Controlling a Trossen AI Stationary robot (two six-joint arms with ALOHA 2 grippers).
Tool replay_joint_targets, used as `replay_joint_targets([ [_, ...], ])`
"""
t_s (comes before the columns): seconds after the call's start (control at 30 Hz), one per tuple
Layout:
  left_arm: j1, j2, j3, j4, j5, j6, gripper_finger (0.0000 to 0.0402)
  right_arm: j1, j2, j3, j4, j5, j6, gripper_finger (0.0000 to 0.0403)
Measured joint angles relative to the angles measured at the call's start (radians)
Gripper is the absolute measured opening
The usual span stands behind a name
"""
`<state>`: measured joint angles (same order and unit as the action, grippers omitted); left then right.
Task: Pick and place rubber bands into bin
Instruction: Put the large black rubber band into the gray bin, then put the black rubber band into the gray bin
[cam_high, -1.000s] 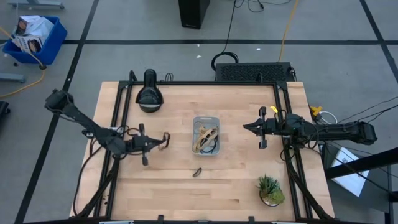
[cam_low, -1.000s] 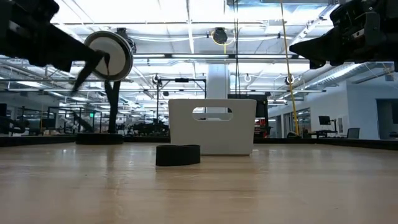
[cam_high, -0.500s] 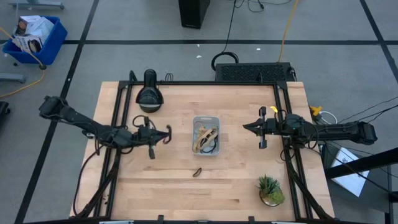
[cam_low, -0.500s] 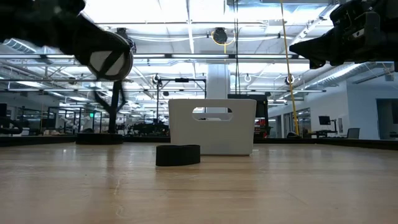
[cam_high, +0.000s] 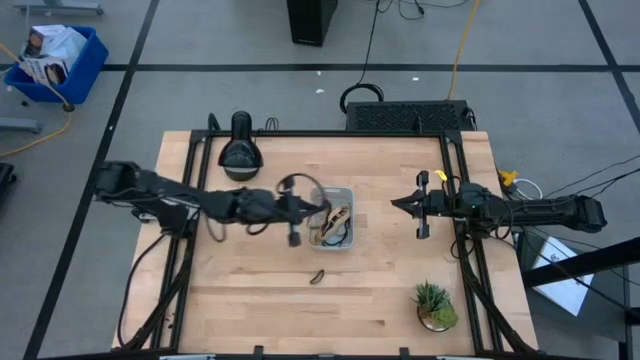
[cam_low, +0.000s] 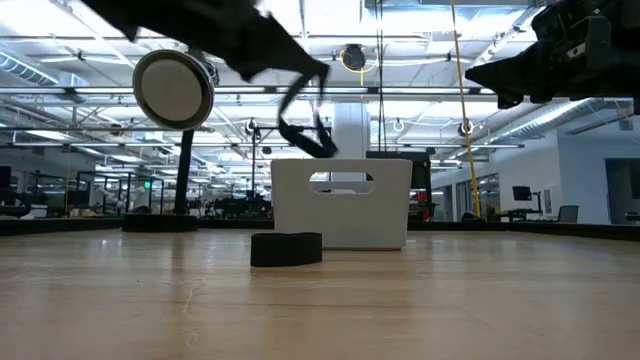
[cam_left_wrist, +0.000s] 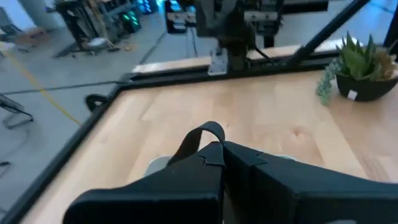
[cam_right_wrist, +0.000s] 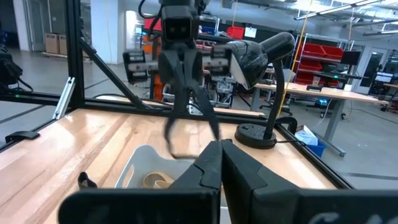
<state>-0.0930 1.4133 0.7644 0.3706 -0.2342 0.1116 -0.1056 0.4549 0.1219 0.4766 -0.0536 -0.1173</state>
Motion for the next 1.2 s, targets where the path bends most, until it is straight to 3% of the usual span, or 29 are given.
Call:
replay_joint_targets([
  [0.13, 0.045, 0.135, 0.075, -0.035, 0.076, 0.000, 0.0000, 0.000, 0.000, 0.000, -0.007, 0.000, 0.000, 0.0000],
  [0.3, 0.082, 0.257, 0.106, -0.058, 0.078, -0.017, 0.0000, 0.000, 0.000, 0.000, -0.014, 0.000, -0.002, 0.0000],
  [0.63, 0.108, 0.303, 0.106, -0.056, 0.080, -0.075, 0.0014, 0.000, 0.000, 0.000, -0.017, 0.000, -0.018, 0.0000],
  [0.87, 0.110, 0.304, 0.106, -0.071, 0.130, -0.086, 0.0072, 0.000, 0.000, 0.000, -0.017, 0.000, -0.011, 0.0000],
  [1.0, 0.108, 0.304, 0.106, -0.079, 0.163, -0.091, 0.0131, 0.000, 0.000, 0.000, -0.018, 0.000, -0.004, 0.0000],
  [1.2, 0.097, 0.296, 0.106, -0.077, 0.132, -0.053, 0.0222, 0.000, 0.000, 0.000, -0.018, 0.000, -0.004, 0.0000],
])
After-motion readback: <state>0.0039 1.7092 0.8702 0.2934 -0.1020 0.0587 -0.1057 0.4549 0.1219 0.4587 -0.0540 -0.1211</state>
